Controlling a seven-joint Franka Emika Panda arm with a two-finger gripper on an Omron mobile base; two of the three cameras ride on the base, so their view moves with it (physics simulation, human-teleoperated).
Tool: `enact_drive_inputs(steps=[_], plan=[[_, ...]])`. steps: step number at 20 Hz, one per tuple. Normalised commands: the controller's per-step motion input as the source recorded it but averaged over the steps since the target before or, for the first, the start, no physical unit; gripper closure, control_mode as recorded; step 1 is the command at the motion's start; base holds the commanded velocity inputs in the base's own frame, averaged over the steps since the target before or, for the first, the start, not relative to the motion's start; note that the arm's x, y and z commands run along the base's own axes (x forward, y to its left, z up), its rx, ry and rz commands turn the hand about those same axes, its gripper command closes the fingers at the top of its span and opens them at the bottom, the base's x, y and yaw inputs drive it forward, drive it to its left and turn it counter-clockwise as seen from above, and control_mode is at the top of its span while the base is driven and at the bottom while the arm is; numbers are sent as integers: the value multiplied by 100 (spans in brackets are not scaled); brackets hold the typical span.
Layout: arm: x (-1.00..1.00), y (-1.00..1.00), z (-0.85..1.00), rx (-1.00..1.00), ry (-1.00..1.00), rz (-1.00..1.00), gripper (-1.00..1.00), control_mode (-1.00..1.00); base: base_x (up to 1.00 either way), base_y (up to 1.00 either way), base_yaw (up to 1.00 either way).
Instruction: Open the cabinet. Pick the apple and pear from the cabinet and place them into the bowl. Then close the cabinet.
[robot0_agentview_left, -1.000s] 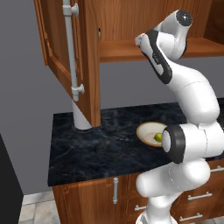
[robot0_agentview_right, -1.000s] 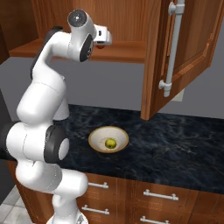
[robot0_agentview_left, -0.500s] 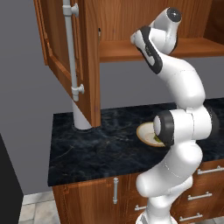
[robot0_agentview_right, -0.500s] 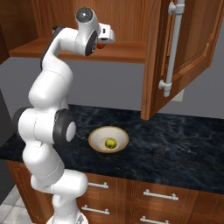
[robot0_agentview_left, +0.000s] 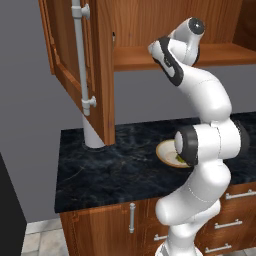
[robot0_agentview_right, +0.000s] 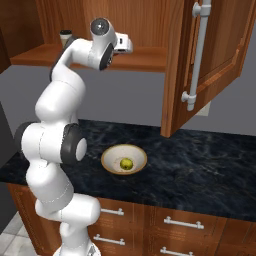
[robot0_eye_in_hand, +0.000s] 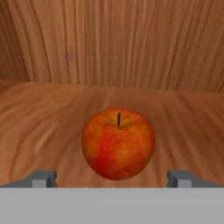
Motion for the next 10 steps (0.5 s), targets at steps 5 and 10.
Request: enact_drive_inputs(steps=[5, 10], plan=[[26, 0, -2, 0, 0, 0, -100, -100, 0, 0, 0], [42, -3, 0, 0, 0, 0, -100, -100, 0, 0, 0]])
